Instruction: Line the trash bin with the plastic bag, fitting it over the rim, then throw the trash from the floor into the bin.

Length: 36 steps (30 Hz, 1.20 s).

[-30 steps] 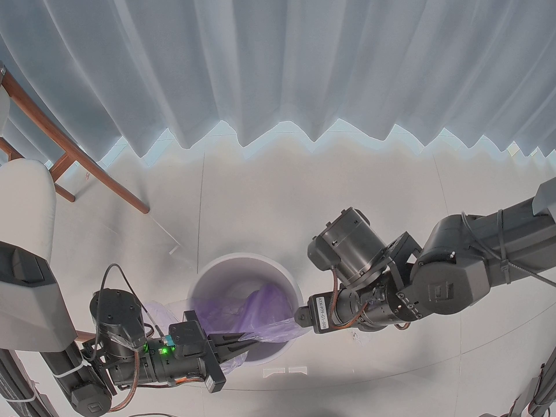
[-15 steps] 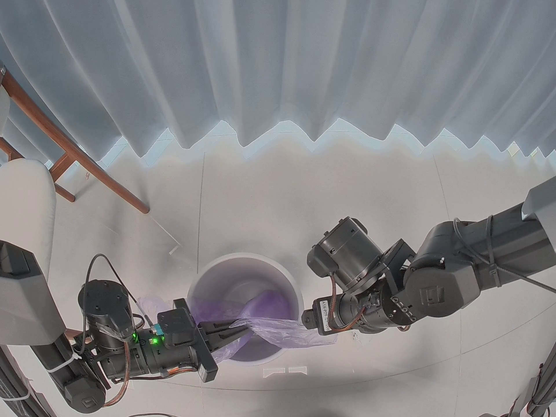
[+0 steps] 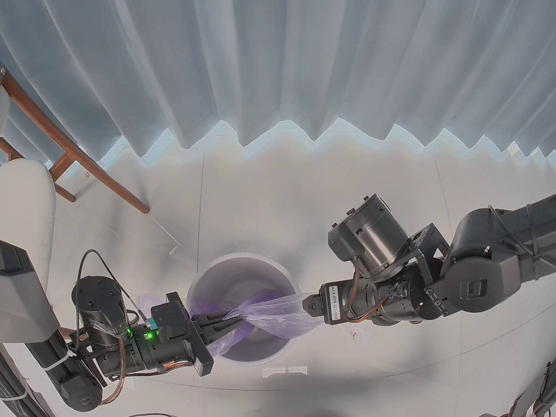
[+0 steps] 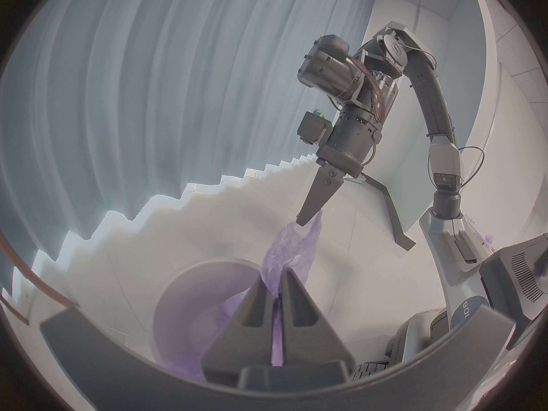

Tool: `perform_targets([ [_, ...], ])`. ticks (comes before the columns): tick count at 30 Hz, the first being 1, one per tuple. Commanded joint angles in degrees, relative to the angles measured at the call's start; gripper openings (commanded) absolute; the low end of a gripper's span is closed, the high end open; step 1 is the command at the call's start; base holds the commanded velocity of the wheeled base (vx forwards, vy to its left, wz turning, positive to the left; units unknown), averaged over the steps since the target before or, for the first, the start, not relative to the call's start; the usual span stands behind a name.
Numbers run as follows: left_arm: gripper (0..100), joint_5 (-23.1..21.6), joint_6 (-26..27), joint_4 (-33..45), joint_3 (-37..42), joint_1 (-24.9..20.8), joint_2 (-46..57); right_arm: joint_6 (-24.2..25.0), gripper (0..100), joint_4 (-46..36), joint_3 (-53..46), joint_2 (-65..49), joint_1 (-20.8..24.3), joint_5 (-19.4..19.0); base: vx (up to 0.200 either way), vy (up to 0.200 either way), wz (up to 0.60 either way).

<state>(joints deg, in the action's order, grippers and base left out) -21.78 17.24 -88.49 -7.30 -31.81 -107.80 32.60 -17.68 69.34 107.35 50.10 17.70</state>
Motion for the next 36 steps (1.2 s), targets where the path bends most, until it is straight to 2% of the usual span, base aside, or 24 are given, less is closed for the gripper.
perform_targets([
  [1,0,0.0,0.0,0.0,0.0,0.1,0.0,0.0,100,2.6,-2.3,-1.6,1.5,0.0,0.000,0.000,0.00],
  [13,0,0.0,-0.1,0.0,-1.5,1.7,1.9,-0.2,100,3.4,-3.4,4.1,2.7,-0.5,0.000,0.000,0.00],
  [20,0,0.1,-0.2,0.0,-1.1,0.9,2.9,-1.0,100,5.9,-1.7,6.6,0.2,-0.3,0.000,0.000,0.00],
  [29,0,0.2,-0.5,0.1,-1.0,1.1,3.5,-1.9,100,7.4,0.9,7.1,-0.1,0.7,0.000,0.000,0.00],
  [30,0,0.2,-0.5,0.1,-1.1,1.2,3.6,-1.8,0,8.5,1.0,6.9,-0.1,0.7,0.000,0.000,0.00],
  [36,0,0.7,-1.9,0.1,-1.5,0.9,2.9,-1.7,0,12.8,1.0,5.8,-0.8,0.2,0.000,0.000,0.00],
])
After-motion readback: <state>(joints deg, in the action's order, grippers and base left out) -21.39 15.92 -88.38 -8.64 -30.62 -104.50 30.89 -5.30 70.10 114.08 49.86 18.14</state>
